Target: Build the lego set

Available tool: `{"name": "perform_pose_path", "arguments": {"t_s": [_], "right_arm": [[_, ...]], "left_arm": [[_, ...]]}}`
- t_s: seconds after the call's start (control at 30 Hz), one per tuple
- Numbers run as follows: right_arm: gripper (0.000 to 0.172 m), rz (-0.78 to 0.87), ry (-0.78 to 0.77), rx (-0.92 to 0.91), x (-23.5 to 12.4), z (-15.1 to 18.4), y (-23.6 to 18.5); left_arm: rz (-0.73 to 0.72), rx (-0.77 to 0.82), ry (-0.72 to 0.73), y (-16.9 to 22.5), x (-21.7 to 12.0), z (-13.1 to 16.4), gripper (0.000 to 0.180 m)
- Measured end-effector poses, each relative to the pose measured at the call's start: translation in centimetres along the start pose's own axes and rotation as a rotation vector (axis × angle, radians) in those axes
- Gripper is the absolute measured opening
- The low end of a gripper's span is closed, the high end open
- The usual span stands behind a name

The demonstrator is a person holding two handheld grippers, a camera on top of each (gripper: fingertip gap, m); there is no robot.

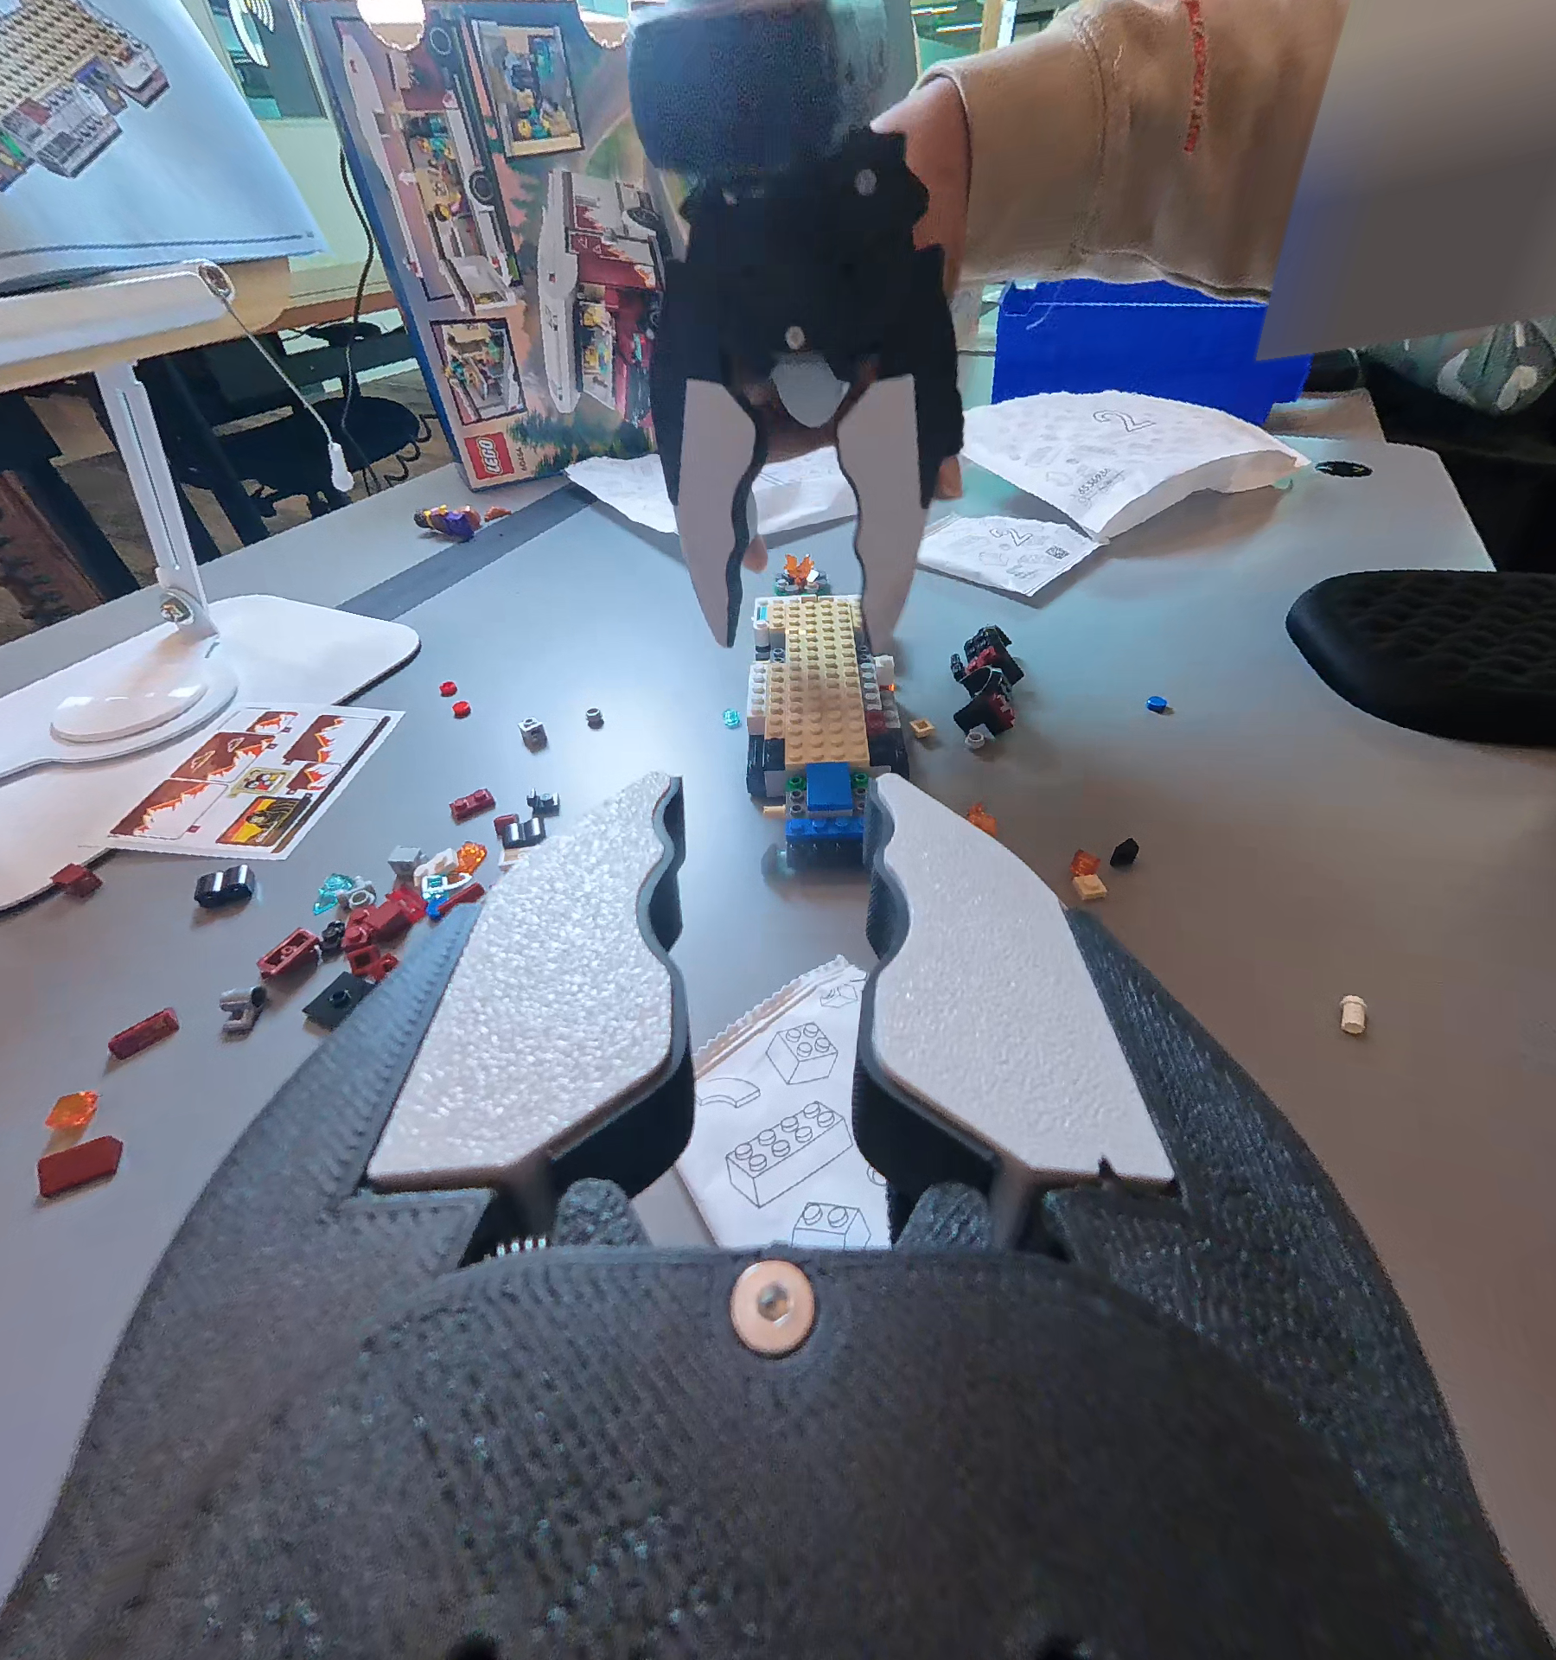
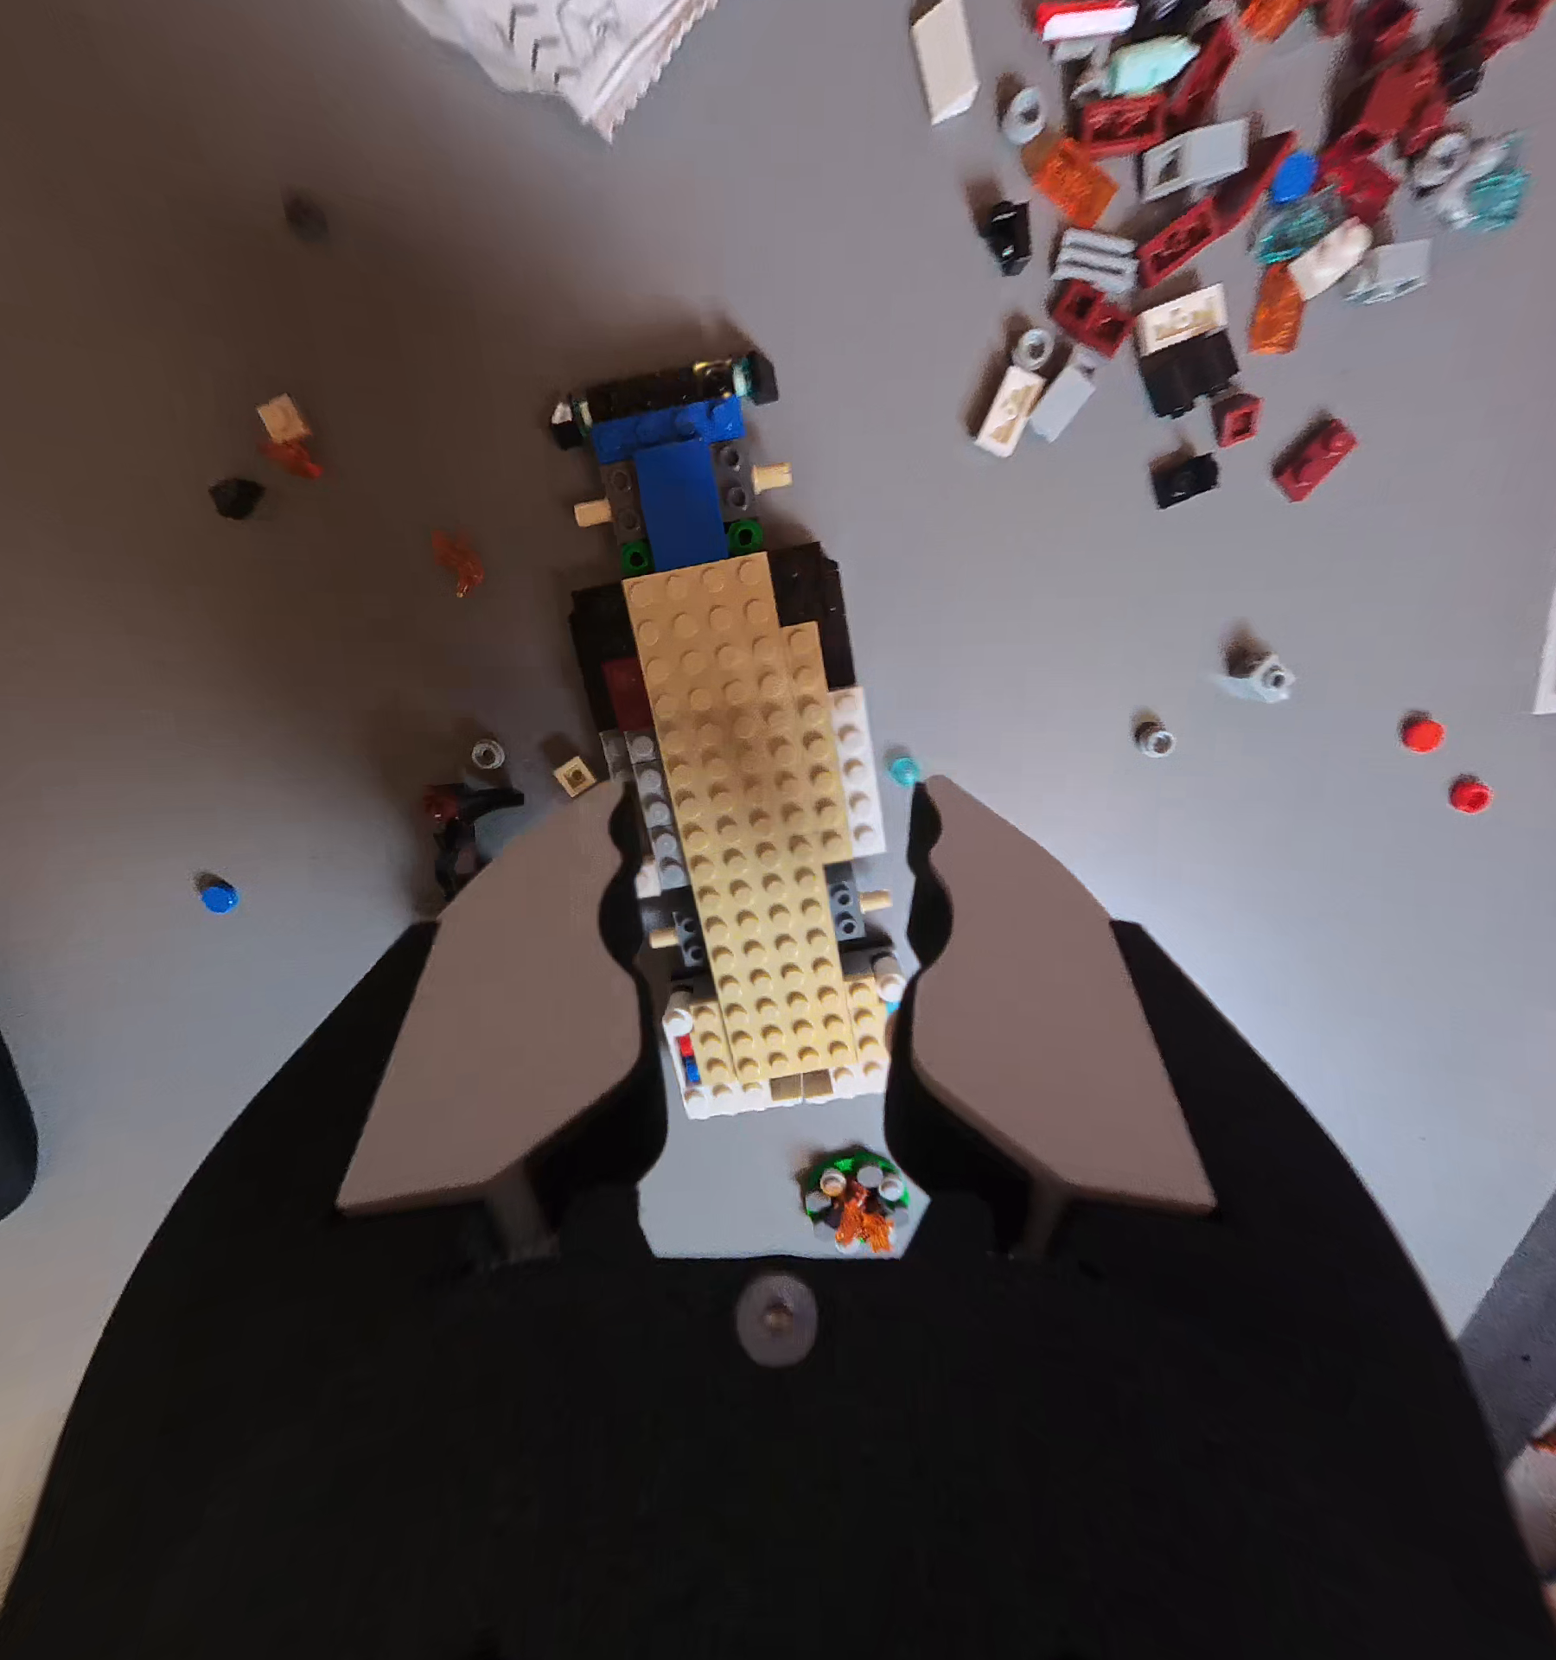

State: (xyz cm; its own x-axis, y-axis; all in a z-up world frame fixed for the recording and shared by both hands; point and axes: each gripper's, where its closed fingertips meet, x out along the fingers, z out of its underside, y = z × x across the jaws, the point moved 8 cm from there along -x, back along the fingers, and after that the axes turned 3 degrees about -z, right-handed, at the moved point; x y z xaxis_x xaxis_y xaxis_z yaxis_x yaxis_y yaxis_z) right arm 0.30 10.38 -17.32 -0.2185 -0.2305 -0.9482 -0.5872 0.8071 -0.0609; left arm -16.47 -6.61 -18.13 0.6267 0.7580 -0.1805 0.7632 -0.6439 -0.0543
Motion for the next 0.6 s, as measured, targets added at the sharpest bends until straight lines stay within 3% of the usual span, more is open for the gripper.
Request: {"name": "perform_pose_path", "arguments": {"t_s": [0.13,0.2,0.37,0.6], "right_arm": [[0.028,0.064,0.05,0.026,-0.9,0.5,2.6],[0.022,0.069,0.01,0.008,0.0,0.8,3.5],[0.019,0.024,-0.048,-0.033,2.5,0.8,4.2],[0.021,-0.054,-0.076,-0.046,3.0,0.6,4.9]], "left_arm": [[0.0,-0.005,-0.005,-0.1,0.0,0.1,0.037],[-0.003,-0.009,-0.01,-0.2,0.1,0.2,0.036],[-0.008,-0.034,-0.013,-0.5,0.0,0.4,0.035],[0.008,-0.052,-0.022,-0.5,0.2,0.6,0.035]]}}
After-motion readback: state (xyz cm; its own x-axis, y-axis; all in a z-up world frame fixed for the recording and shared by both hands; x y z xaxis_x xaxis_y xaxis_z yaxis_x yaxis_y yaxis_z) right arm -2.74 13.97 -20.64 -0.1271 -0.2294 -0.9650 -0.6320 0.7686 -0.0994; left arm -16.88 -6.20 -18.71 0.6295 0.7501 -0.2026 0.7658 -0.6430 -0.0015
